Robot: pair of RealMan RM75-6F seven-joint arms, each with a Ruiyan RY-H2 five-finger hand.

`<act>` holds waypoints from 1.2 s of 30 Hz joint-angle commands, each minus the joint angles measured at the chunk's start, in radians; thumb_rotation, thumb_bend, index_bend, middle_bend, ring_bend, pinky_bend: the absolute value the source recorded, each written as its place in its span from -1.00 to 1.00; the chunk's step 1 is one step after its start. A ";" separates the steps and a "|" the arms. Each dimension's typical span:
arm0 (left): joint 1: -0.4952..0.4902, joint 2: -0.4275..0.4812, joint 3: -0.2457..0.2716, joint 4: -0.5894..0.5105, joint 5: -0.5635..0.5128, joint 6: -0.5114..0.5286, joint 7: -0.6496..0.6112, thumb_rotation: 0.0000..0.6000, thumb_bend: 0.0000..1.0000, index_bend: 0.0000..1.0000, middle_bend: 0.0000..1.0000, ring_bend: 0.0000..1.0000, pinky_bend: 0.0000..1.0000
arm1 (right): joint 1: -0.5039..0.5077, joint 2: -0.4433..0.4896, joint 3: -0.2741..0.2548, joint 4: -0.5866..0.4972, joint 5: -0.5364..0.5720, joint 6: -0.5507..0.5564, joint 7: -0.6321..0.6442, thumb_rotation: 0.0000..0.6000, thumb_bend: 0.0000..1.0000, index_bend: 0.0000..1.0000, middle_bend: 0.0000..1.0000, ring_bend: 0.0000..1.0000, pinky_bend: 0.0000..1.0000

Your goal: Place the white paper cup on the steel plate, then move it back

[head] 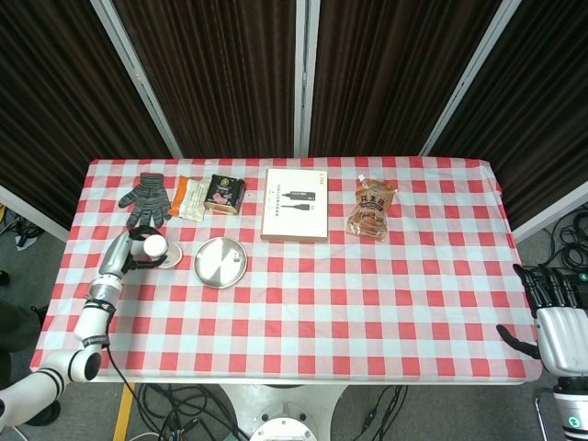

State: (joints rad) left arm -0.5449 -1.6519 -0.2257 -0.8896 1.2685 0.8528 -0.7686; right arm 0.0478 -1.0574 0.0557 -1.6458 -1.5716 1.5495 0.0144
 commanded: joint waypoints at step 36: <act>-0.203 -0.061 -0.027 -0.187 -0.058 -0.066 0.411 1.00 -0.47 0.01 -0.28 -0.57 -0.62 | -0.001 0.000 -0.002 0.040 0.012 -0.009 0.052 1.00 -0.85 -1.00 -0.71 -1.00 -0.86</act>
State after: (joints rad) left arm -0.7482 -1.7111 -0.2541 -1.0783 1.2119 0.7879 -0.3569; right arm 0.0464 -1.0578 0.0537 -1.6061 -1.5598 1.5403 0.0666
